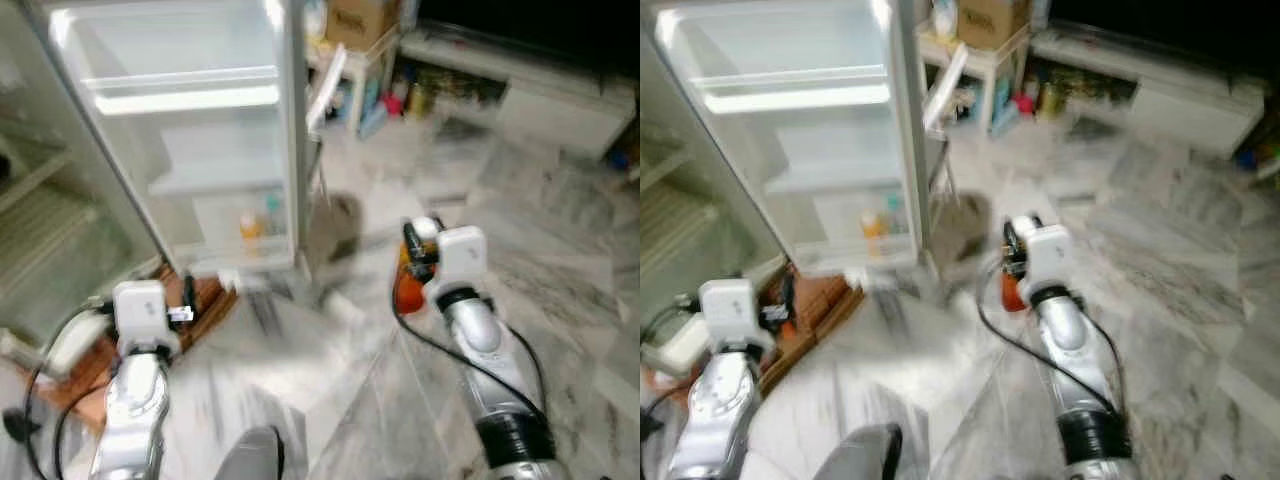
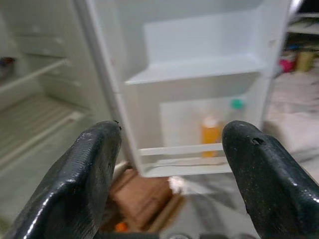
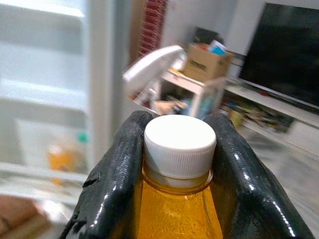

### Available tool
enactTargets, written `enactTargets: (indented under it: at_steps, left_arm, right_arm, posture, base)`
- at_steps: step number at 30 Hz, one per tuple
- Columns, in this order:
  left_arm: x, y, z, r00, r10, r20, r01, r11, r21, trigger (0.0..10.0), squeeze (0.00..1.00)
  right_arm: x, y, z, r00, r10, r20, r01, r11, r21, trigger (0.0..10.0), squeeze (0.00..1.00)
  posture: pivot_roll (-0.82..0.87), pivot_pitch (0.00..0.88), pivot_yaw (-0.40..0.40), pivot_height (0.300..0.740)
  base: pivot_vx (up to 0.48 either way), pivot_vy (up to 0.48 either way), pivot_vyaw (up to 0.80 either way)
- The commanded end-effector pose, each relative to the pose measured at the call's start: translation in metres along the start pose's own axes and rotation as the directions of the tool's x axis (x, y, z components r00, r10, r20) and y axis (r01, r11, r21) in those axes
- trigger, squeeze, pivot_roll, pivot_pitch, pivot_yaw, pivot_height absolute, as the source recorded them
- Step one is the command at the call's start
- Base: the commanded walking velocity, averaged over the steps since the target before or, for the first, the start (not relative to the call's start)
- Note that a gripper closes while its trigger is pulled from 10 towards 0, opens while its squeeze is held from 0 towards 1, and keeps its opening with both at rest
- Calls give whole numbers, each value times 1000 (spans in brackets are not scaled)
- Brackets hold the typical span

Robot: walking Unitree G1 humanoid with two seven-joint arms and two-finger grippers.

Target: Restocking fridge

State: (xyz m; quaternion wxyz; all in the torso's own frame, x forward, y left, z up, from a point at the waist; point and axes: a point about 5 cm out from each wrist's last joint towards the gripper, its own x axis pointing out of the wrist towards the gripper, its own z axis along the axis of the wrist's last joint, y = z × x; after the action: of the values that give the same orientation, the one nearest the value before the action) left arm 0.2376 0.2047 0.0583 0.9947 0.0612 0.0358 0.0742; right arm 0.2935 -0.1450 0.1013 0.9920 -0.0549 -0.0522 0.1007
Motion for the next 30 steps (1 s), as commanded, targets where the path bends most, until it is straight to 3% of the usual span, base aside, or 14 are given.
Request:
enactTargets:
  at_steps: [1, 10, 19, 27, 30]
  left_arm:
    - [1, -10, 2, 999, -38, 9, 38, 999, 8, 10000, 0]
    - [8, -21, 3, 993, -116, 13, 116, 993, 35, 10000, 0]
    - [13, -24, 4, 992, -125, 16, 124, 991, 39, 10000, 0]
    - [13, -20, 4, 995, -99, 19, 98, 995, 24, 10000, 0]
    - [12, -16, 2, 996, -83, 12, 83, 996, 16, 10000, 0]
  right_arm:
    - [1, -5, 8, 999, -13, 40, 13, 1000, -12, 10000, 0]
    - [-3, -10, 5, 997, -68, 43, 68, 998, -12, 10000, 0]
    - [-3, -9, 5, 998, -47, 44, 48, 998, -29, 10000, 0]
    - [4, -10, 8, 998, -31, 55, 33, 999, -27, 10000, 0]
    - [6, -9, 9, 998, -25, 56, 26, 999, -24, 10000, 0]
  posture:
    - [101, 41, -7, 740]
    - [67, 35, 46, 740]
    - [60, 37, 32, 740]
    - [73, 42, 15, 740]
    - [77, 49, 4, 740]
  base:
    - [0, 0, 800]
    - [0, 0, 800]
    - [0, 0, 799]
    - [0, 0, 778]
    - [0, 0, 0]
